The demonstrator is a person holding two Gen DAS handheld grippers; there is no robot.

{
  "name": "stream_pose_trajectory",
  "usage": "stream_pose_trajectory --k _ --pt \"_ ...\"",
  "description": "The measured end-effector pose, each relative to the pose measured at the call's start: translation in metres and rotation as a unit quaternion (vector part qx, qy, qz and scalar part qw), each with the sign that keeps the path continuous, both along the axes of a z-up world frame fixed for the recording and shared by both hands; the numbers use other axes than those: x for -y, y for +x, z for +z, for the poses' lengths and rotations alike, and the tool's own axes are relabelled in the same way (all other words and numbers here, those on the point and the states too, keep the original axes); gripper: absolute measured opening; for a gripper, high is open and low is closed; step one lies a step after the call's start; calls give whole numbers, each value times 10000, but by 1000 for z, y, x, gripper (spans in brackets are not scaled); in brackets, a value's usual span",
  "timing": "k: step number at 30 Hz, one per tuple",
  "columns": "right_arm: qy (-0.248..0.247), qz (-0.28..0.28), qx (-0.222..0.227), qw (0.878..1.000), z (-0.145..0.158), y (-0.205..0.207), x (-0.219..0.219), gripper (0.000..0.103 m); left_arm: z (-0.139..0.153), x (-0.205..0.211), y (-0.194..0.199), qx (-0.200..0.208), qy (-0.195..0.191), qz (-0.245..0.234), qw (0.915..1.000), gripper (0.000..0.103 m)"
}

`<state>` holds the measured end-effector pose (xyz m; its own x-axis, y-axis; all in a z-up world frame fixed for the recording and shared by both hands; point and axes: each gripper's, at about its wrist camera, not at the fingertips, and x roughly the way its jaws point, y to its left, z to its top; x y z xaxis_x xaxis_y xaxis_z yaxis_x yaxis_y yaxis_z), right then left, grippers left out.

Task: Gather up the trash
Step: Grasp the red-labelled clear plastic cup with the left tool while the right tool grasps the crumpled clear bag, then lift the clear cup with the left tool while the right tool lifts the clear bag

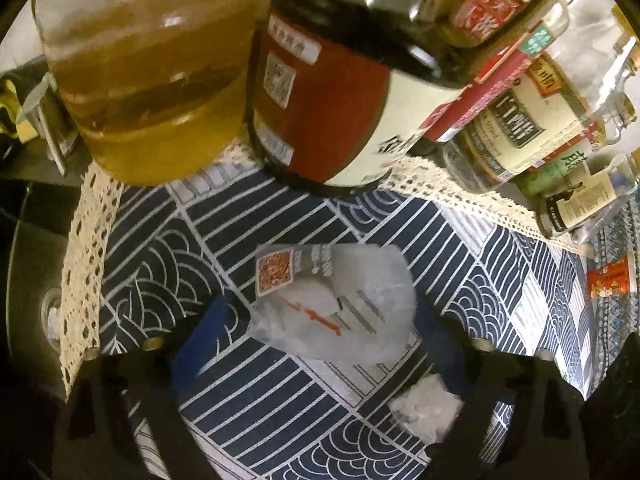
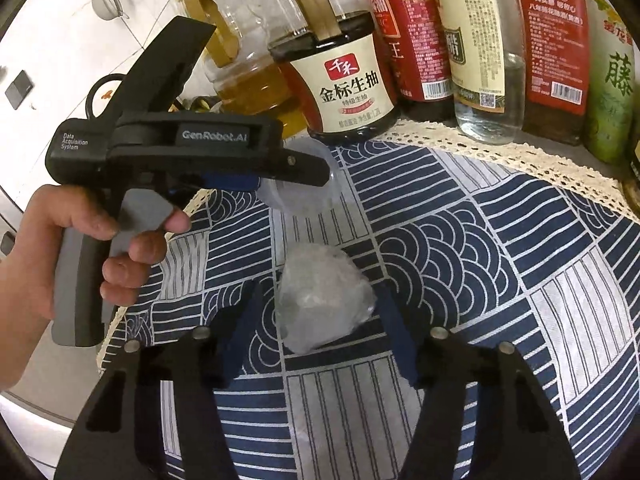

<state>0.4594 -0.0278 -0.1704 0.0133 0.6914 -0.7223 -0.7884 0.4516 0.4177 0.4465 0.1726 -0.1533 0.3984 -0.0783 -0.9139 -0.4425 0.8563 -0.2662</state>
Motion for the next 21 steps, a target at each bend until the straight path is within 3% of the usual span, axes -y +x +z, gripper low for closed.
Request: stream_pose_trajectory --k 2,6,21 --pt "1 37 -21 10000 -1 0 0 52 0 2 -1 -17 78 -46 10000 81" --pt "18 88 -3 10000 -2 1 0 51 0 6 5 -10 152 -53 9999 66" --pt "94 -138 81 9998 14 1 23 50 22 16 -12 65 225 -130 9996 65"
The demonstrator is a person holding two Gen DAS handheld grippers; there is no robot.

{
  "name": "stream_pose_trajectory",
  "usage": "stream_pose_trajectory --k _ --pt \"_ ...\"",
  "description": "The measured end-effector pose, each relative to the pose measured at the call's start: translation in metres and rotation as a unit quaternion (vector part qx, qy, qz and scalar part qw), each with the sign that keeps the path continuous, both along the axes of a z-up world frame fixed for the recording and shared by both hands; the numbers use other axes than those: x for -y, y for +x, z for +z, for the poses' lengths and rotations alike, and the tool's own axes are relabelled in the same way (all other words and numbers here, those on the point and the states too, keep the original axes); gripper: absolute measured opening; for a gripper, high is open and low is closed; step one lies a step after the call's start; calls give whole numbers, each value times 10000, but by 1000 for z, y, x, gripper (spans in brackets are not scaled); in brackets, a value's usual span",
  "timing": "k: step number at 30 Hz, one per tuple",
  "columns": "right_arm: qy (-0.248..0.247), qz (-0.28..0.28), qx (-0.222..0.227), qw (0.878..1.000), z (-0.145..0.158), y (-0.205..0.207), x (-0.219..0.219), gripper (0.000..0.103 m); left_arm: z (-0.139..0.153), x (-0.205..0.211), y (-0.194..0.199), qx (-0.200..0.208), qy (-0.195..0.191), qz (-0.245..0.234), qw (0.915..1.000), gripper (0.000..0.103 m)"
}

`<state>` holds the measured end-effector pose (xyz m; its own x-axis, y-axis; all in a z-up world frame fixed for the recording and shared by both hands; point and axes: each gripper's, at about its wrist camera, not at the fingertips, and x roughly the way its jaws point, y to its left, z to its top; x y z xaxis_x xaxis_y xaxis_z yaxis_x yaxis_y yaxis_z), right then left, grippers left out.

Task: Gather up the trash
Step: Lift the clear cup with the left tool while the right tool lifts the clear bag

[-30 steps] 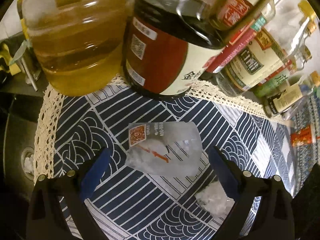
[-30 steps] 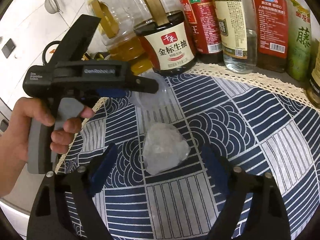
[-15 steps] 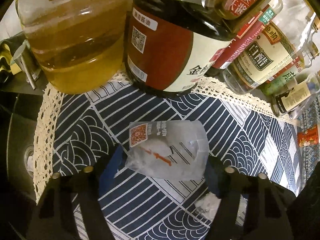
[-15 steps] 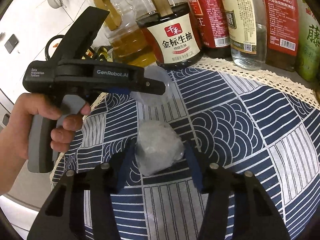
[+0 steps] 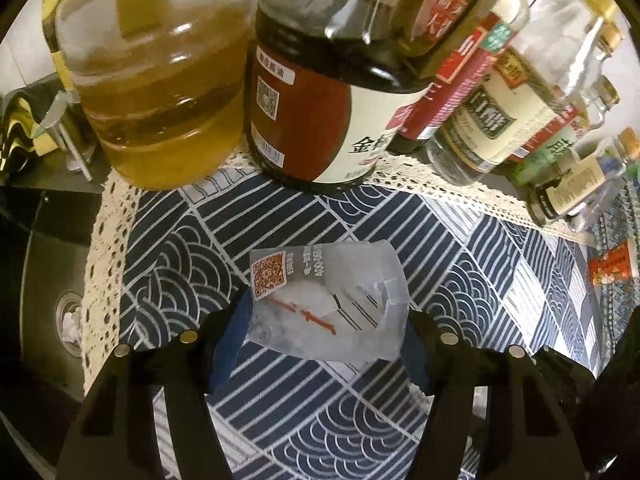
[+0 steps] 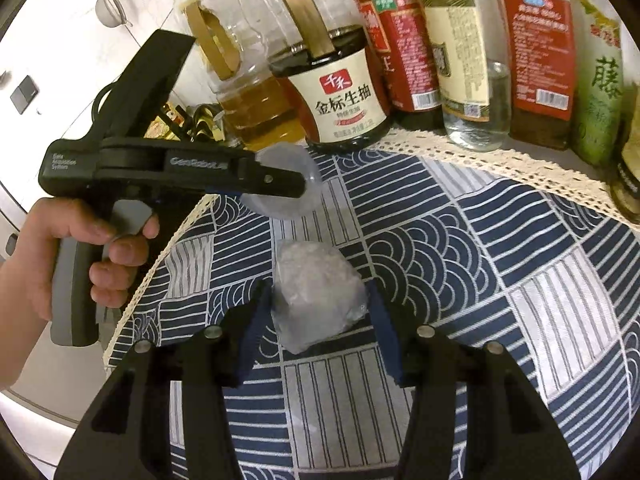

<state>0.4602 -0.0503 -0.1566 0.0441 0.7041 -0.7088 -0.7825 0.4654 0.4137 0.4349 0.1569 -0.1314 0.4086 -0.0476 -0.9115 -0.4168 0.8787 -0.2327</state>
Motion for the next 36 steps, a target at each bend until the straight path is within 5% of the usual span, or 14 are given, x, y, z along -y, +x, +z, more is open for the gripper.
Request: stream_pose_trajectory --k 12,36 --pt "-81 -425 244 9988 28 -32 28 50 35 15 -50 428 -59 -267 9987 65" --pt "10 -1508 733 9858 93 -183 83 50 75 65 -216 1083 -409 -1154 9866 65"
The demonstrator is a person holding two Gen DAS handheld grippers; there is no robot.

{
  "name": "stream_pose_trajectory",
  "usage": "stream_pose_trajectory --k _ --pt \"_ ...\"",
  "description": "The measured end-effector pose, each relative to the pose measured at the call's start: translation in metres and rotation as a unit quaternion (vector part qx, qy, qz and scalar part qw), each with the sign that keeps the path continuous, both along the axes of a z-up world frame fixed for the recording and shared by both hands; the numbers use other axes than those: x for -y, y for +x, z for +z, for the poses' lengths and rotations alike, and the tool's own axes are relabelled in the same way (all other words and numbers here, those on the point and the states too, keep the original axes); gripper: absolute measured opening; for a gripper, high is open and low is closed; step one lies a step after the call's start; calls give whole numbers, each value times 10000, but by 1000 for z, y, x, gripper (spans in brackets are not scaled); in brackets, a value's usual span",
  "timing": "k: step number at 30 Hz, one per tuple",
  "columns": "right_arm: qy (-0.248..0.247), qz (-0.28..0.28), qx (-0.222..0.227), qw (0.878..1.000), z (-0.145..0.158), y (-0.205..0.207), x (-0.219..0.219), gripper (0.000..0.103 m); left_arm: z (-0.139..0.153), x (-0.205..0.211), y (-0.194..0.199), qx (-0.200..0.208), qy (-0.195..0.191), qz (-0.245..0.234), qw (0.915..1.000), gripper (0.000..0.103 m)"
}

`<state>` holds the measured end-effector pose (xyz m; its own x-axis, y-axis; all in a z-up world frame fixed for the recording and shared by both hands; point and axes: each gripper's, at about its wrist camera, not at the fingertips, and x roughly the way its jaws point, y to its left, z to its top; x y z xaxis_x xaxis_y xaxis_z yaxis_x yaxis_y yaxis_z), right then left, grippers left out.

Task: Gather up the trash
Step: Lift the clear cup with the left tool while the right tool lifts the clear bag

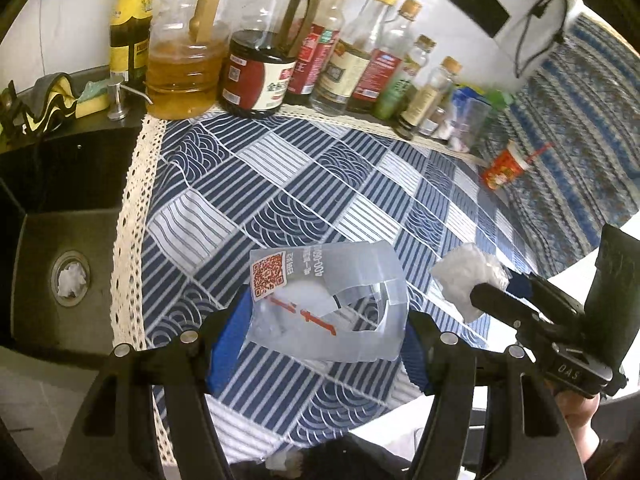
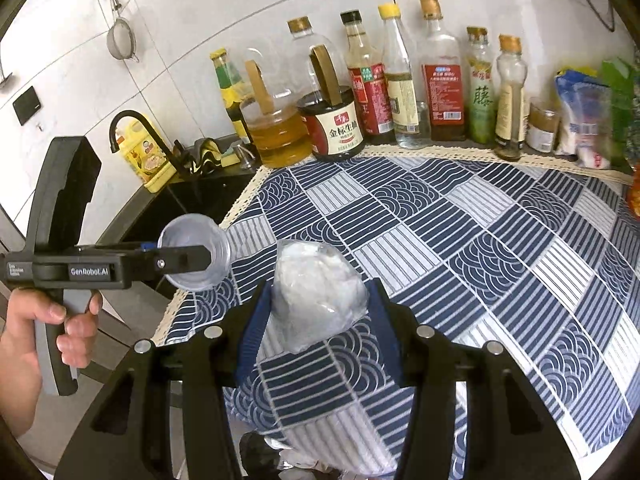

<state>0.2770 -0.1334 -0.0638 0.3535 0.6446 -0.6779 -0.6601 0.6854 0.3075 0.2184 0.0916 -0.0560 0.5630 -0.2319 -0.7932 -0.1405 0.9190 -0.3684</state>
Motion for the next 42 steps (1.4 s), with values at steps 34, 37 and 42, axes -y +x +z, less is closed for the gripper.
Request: stream_pose_trajectory --k 34,37,42 --pt "-250 -549 117 9981 14 -171 13 50 5 17 -158 308 -347 -768 9960 65" --pt "-302 -531 30 9981 6 -171 11 50 -5 17 -161 225 -404 -753 9961 65" --pt "-358 -448 -149 9982 -11 -170 9 50 -26 18 -167 81 -610 -710 9956 65"
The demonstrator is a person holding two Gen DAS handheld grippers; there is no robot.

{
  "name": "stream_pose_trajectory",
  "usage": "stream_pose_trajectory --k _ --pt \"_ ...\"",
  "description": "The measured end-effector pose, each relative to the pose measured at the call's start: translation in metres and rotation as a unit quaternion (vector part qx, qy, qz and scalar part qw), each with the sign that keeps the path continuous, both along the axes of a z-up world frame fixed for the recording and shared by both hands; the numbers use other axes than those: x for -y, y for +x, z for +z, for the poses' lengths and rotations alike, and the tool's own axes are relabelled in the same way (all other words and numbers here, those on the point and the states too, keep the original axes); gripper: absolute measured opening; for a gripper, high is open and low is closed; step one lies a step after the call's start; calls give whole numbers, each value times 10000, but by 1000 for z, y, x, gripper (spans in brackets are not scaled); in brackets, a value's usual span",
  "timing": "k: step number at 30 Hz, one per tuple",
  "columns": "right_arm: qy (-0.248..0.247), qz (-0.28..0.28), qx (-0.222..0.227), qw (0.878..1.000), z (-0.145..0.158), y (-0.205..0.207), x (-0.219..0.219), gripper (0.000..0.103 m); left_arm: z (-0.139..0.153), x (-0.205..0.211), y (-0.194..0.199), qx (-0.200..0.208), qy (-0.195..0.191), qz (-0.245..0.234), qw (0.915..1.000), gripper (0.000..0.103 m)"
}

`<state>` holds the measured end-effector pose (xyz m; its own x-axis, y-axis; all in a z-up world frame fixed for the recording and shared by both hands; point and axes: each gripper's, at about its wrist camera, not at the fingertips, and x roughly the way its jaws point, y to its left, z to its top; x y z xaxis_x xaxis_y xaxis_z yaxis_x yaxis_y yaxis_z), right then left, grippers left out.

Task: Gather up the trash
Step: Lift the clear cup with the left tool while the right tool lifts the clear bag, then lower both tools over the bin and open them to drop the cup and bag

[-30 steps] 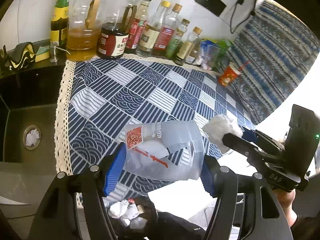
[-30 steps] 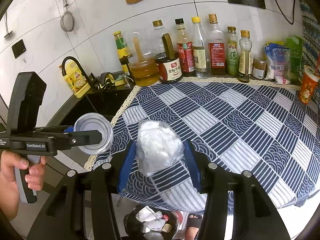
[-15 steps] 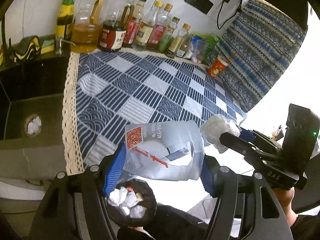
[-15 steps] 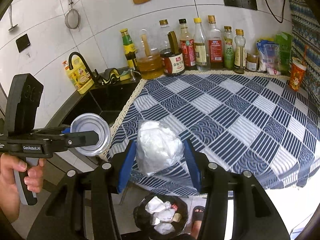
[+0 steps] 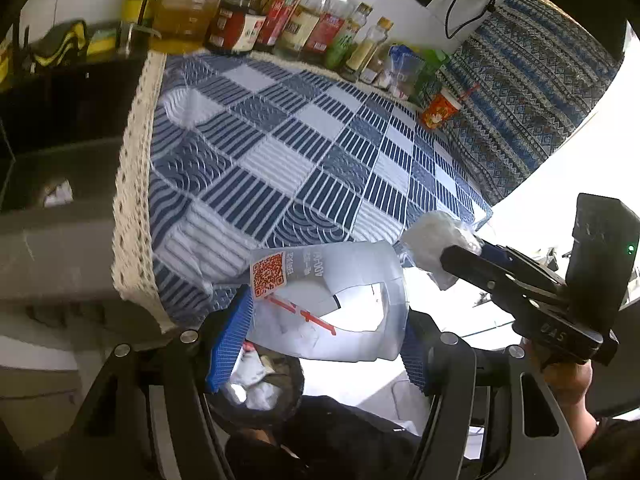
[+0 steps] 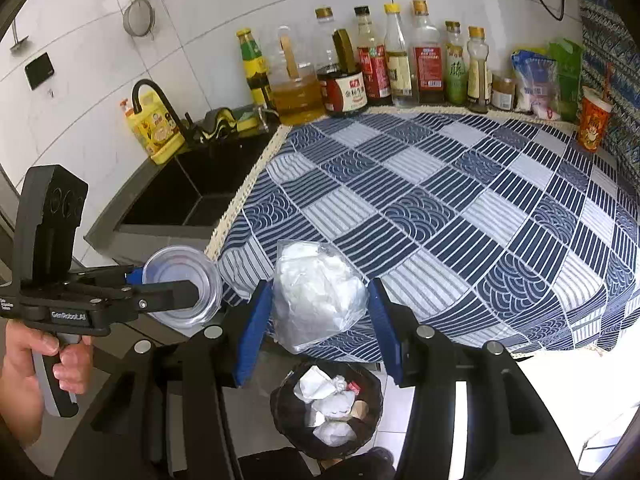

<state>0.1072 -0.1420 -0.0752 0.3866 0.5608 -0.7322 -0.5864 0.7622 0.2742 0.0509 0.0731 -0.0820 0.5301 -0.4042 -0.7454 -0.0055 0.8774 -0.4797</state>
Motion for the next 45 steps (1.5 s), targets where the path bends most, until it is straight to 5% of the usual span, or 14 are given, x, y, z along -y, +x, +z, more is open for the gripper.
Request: stream_pose_trajectory --k 21,45 --pt "-443 366 -1321 9896 -111 0 3 50 -122 12 -18 -1274 -428 377 9902 65" --pt "-714 485 -2551 9631 -248 1 -2 50 -257 28 -30 -2508 -72 332 9674 65"
